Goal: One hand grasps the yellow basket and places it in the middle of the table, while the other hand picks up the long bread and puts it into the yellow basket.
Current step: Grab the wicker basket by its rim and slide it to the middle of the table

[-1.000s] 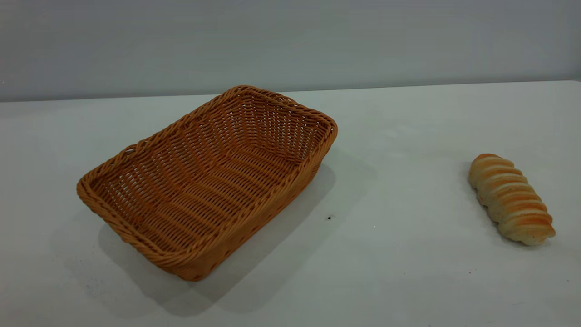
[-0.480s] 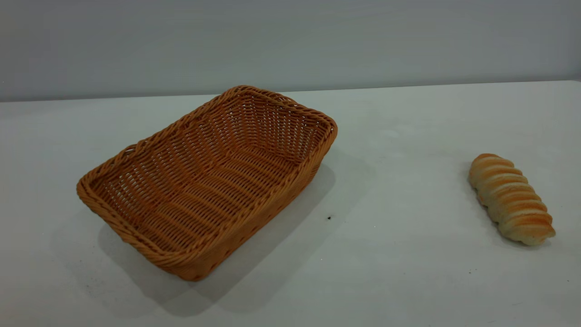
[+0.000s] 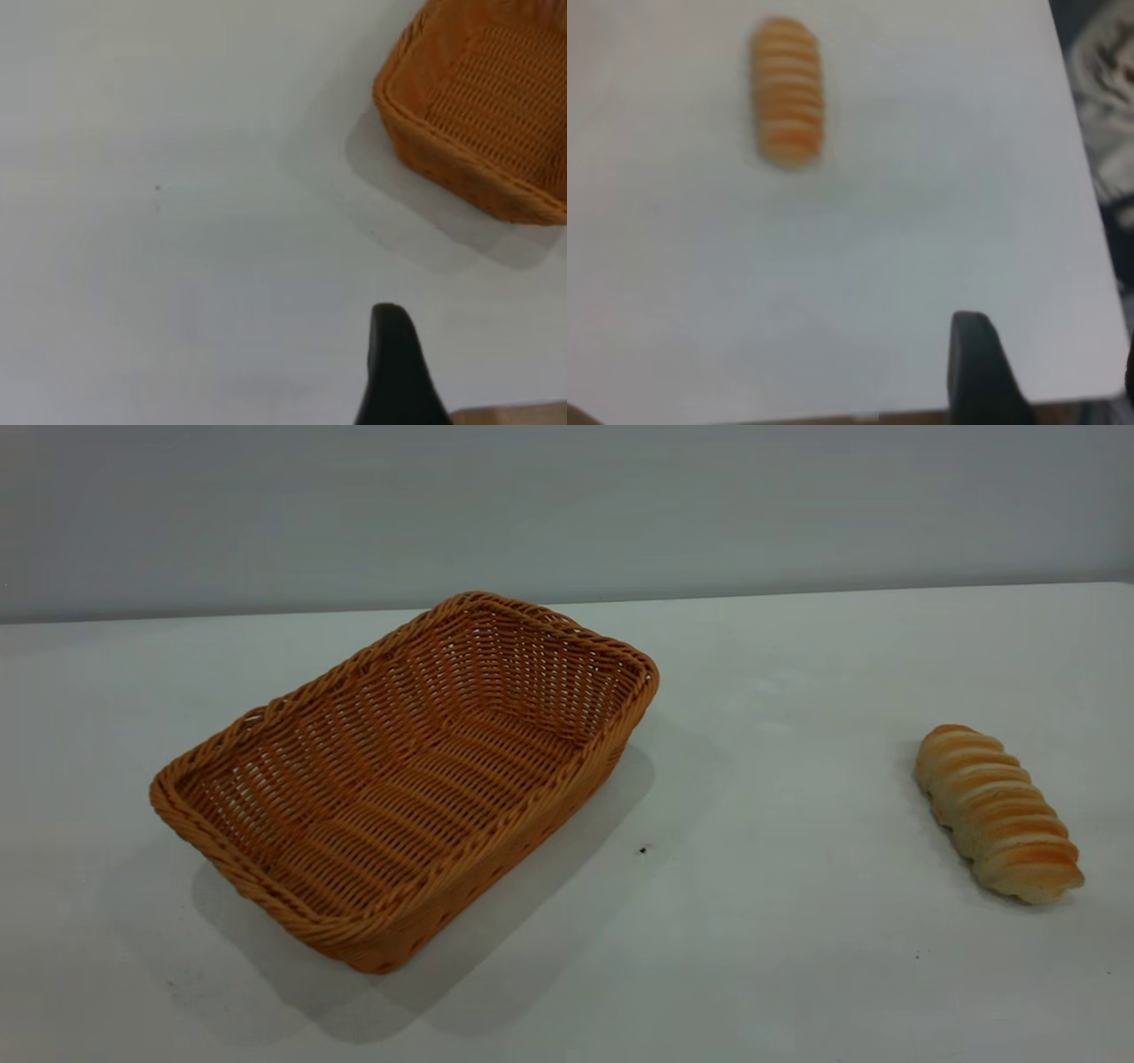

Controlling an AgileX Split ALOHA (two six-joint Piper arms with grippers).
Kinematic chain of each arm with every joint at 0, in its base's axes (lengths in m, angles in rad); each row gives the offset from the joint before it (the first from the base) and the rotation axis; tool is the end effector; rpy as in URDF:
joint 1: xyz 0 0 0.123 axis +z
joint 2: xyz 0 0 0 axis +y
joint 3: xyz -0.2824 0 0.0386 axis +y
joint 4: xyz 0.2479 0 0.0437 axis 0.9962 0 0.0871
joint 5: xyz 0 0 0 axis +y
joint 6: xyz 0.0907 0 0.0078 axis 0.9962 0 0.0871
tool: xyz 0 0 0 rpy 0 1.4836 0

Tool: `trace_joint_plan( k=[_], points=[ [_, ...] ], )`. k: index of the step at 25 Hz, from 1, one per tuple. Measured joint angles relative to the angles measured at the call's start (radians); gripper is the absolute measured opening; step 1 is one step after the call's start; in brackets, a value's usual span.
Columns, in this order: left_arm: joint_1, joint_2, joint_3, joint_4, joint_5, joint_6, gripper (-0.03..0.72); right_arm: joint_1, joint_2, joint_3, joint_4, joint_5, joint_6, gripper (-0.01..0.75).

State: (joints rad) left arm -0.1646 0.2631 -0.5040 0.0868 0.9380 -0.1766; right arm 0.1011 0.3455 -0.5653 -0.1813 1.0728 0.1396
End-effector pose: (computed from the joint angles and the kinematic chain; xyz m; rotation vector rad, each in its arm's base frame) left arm 0.0426 -0.0006 0.2833 0.0031 2.1786 -0.0888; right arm 0.0461 -0.0098 0.2897 0.0228 2.3201 -0.1079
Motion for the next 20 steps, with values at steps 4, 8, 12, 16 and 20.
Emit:
trace_joint_plan(
  k=[4,8,12,16,20],
  points=[
    [0.0,0.236,0.0,0.001,-0.13,-0.056,0.512,0.0,0.189,-0.091,-0.044,-0.009,0.06,0.43],
    [0.0,0.468,0.0,-0.012,-0.255,-0.077,0.512,0.0,0.342,-0.167,-0.052,-0.012,0.073,0.43],
    [0.0,0.666,0.0,-0.087,-0.366,-0.079,0.512,0.0,0.462,-0.206,-0.055,-0.018,0.075,0.43],
    [0.0,0.815,-0.012,-0.165,-0.439,-0.079,0.512,0.0,0.545,-0.213,-0.035,-0.033,0.076,0.43],
    [0.0,0.937,-0.072,-0.221,-0.458,-0.08,0.512,0.0,0.577,-0.213,0.016,-0.053,0.076,0.43]
  ],
)
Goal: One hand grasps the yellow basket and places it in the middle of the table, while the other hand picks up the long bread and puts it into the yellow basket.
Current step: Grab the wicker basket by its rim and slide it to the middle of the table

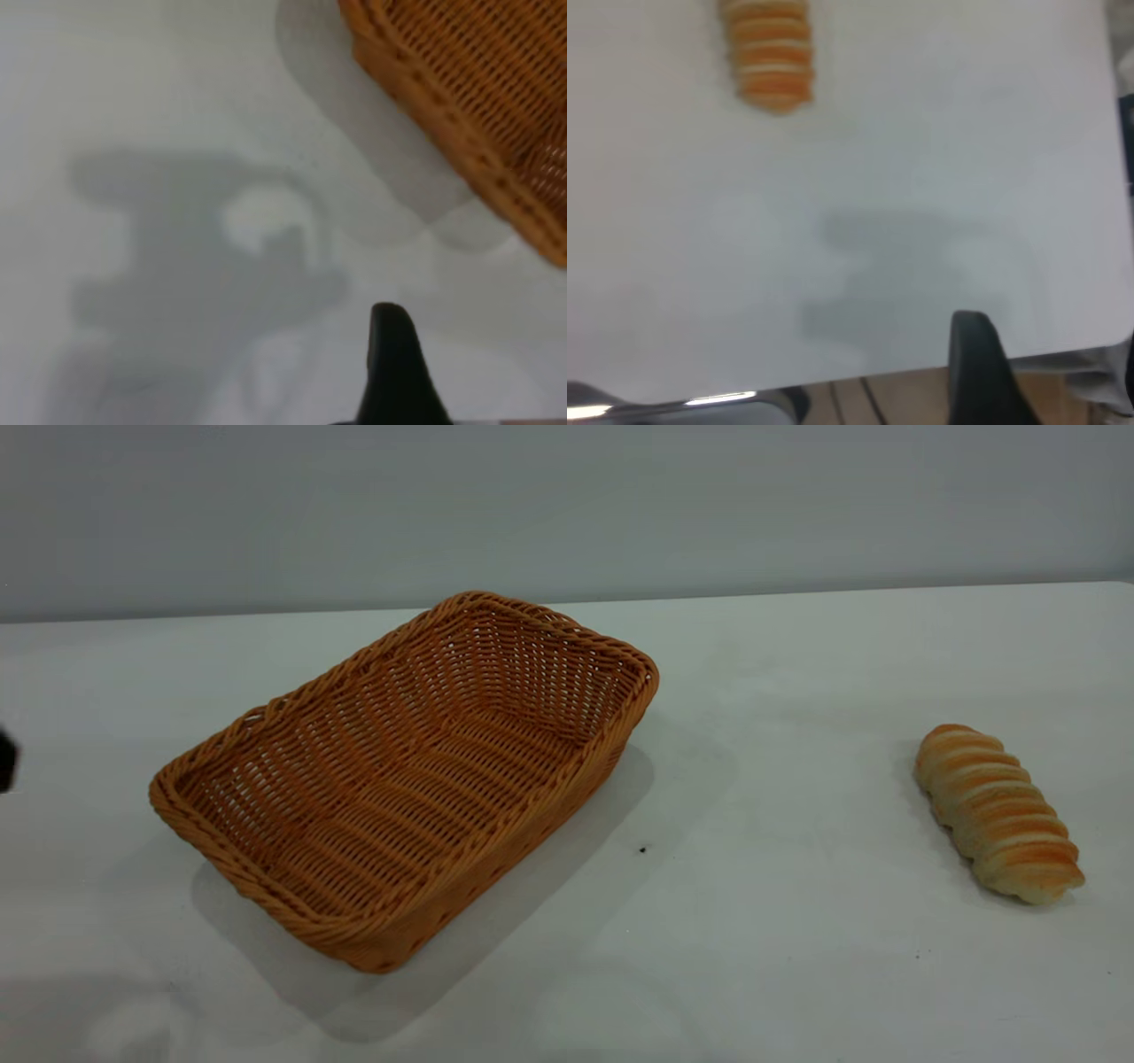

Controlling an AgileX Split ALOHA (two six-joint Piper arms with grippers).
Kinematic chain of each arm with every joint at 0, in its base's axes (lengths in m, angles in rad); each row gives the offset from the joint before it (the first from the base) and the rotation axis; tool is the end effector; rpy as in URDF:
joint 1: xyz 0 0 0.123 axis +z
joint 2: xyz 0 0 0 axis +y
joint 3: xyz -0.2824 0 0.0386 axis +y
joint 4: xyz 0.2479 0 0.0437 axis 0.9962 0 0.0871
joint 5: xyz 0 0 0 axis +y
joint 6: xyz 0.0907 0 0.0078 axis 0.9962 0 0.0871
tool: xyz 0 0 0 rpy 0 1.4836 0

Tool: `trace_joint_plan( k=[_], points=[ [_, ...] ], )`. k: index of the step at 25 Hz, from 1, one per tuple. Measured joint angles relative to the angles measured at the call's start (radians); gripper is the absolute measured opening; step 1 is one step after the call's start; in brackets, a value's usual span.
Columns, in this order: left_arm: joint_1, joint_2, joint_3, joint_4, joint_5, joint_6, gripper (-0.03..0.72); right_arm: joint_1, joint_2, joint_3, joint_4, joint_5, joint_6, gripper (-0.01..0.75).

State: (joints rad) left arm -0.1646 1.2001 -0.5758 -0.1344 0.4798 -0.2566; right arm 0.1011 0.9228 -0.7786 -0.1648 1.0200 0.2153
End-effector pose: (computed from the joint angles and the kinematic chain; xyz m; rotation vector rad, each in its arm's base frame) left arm 0.2046 -0.0397 0.2136 -0.2520 2.5946 -0.2770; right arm 0.1555 0.0030 0.2999 0.0831 2.6268 -0.1065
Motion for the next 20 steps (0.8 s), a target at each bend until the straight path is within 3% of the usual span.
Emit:
trace_joint_plan(
  k=[7,20],
  points=[
    [0.0,0.205,-0.142,-0.112,0.02,0.0,0.512,0.0,0.003,0.0,0.057,-0.013,-0.002,0.43],
    [0.0,0.582,-0.331,-0.118,0.105,-0.049,0.512,0.01,0.003,0.0,0.14,-0.023,-0.058,0.43]
  ],
)
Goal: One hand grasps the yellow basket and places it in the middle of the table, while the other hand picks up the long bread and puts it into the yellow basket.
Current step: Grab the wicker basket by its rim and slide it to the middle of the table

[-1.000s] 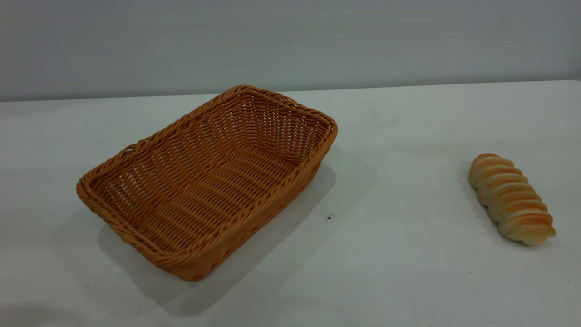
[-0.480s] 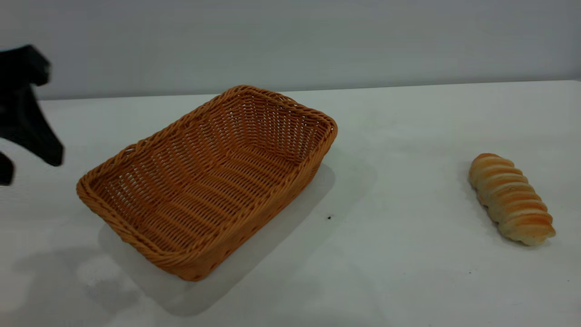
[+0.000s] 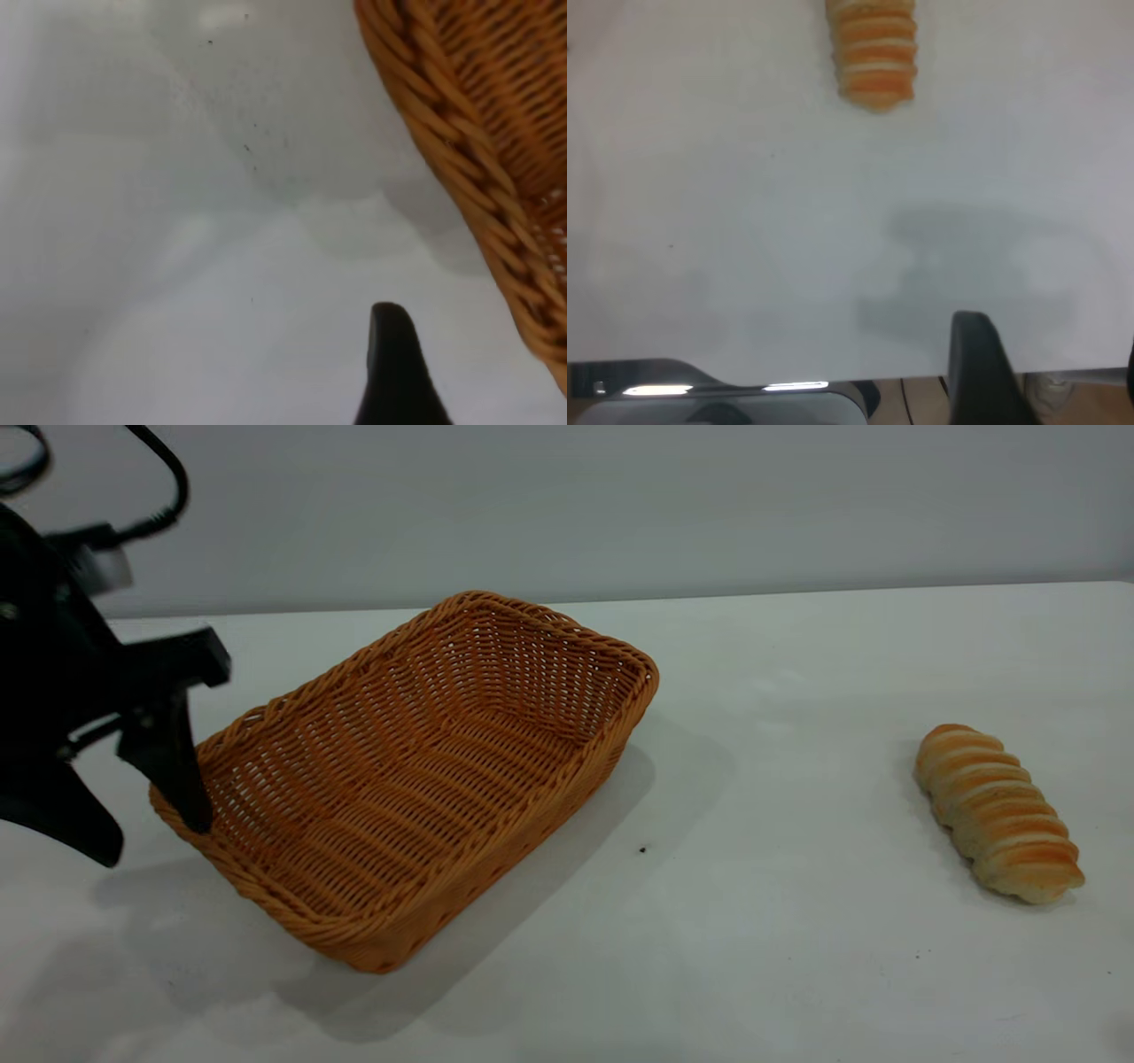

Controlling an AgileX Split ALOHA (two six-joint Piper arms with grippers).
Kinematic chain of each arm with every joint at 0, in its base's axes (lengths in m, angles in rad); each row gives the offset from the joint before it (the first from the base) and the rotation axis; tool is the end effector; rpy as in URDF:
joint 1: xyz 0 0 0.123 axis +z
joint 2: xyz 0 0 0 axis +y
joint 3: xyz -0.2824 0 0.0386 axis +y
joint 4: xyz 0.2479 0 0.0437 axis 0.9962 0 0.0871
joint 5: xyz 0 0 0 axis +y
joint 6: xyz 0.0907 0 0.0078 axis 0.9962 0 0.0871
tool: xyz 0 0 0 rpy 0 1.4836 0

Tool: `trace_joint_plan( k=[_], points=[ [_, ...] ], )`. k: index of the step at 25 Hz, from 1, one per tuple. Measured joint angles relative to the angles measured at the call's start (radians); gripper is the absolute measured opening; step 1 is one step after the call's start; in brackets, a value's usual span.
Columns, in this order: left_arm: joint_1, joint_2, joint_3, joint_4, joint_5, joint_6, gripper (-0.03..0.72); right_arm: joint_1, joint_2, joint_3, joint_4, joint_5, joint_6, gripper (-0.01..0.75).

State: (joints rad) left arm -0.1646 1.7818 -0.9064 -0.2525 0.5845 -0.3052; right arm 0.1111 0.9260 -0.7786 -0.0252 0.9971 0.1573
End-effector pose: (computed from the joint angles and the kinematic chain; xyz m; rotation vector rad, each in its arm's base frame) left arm 0.3020 -0.0629 0.1406 -0.4996 2.9302 -0.3002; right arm 0.1566 0.0155 0.2994 0.0500 2.6284 0.0601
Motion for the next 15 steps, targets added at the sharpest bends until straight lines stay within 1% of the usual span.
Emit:
trace_joint_plan(
  k=[3,15],
  points=[
    [0.0,0.055,-0.033,0.0,-0.001,0.0,0.512,0.017,0.0,0.0,0.004,-0.005,-0.006,0.43],
    [0.0,0.2,-0.124,-0.001,-0.038,0.0,0.512,0.018,0.0,0.0,0.005,-0.029,-0.011,0.43]
  ],
)
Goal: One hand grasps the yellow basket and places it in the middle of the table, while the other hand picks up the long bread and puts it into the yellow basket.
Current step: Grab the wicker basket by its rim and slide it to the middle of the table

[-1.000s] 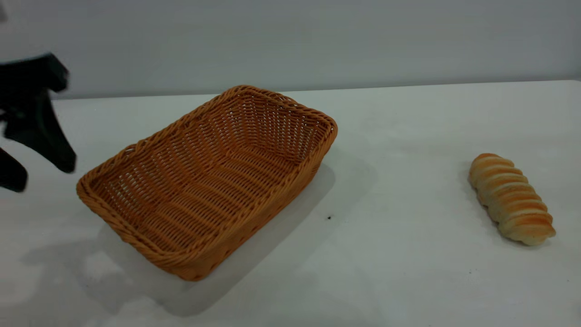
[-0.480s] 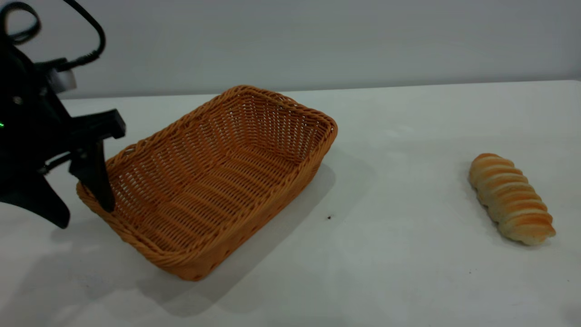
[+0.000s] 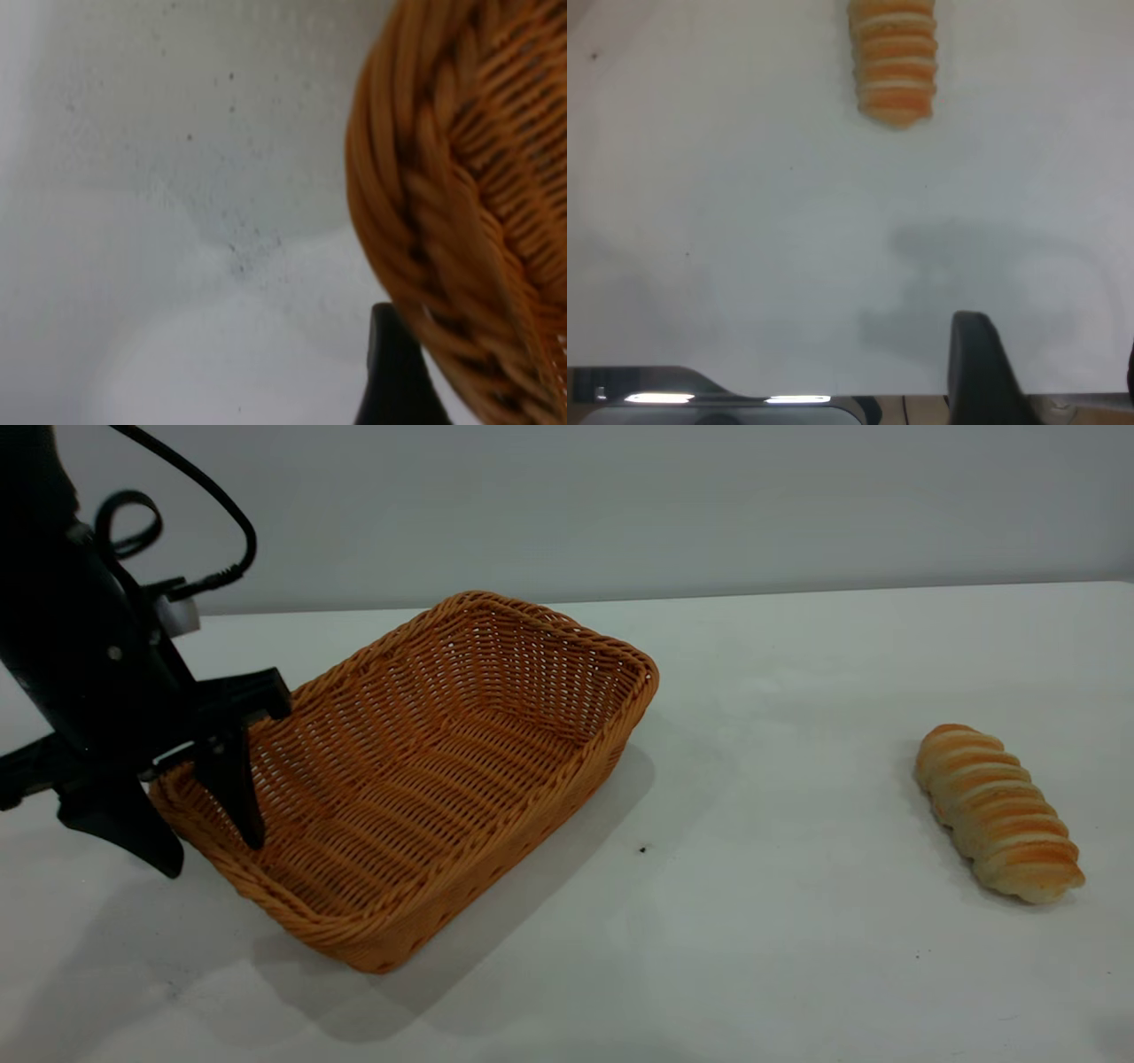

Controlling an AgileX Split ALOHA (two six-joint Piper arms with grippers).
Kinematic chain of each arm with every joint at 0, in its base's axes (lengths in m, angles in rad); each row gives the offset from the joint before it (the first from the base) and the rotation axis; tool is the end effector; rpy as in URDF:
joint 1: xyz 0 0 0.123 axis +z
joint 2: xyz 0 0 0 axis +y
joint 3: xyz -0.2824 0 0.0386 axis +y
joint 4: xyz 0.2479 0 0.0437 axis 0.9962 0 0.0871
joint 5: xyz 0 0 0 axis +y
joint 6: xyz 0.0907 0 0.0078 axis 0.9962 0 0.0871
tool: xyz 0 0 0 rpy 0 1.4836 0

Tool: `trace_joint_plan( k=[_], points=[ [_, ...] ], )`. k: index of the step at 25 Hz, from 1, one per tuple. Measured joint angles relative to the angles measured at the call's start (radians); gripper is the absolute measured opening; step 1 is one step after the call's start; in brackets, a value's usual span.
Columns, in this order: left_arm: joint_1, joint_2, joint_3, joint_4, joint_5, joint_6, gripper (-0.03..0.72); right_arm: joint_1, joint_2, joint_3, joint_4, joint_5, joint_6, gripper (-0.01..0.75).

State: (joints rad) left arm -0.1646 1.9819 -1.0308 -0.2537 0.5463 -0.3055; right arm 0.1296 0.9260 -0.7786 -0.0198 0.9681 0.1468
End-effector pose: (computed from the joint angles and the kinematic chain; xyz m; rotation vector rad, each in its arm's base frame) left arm 0.3368 -0.0680 0.1011 -0.5201 2.9635 -0.2745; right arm 0.1585 0.0192 0.3007 0.0137 2.6006 0.0746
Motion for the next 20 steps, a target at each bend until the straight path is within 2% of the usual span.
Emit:
trace_joint_plan(
  k=[5,8,11,16,20],
  points=[
    [0.0,0.05,-0.022,0.0,-0.015,-0.001,0.506,0.0,0.0,0.0,0.0,-0.006,-0.001,0.43],
    [0.0,0.065,-0.023,-0.002,-0.042,-0.001,0.475,0.0,0.0,0.0,0.0,-0.009,-0.001,0.43],
    [0.0,0.067,-0.024,-0.01,-0.054,-0.003,0.384,0.0,0.0,0.0,0.0,-0.016,-0.001,0.43],
    [0.0,0.067,-0.032,-0.038,-0.083,-0.018,0.125,0.0,0.001,0.0,0.0,-0.025,-0.003,0.43],
    [0.0,0.066,-0.043,-0.026,-0.06,-0.002,0.111,0.0,0.002,0.0,0.0,-0.027,-0.003,0.43]
  ],
)
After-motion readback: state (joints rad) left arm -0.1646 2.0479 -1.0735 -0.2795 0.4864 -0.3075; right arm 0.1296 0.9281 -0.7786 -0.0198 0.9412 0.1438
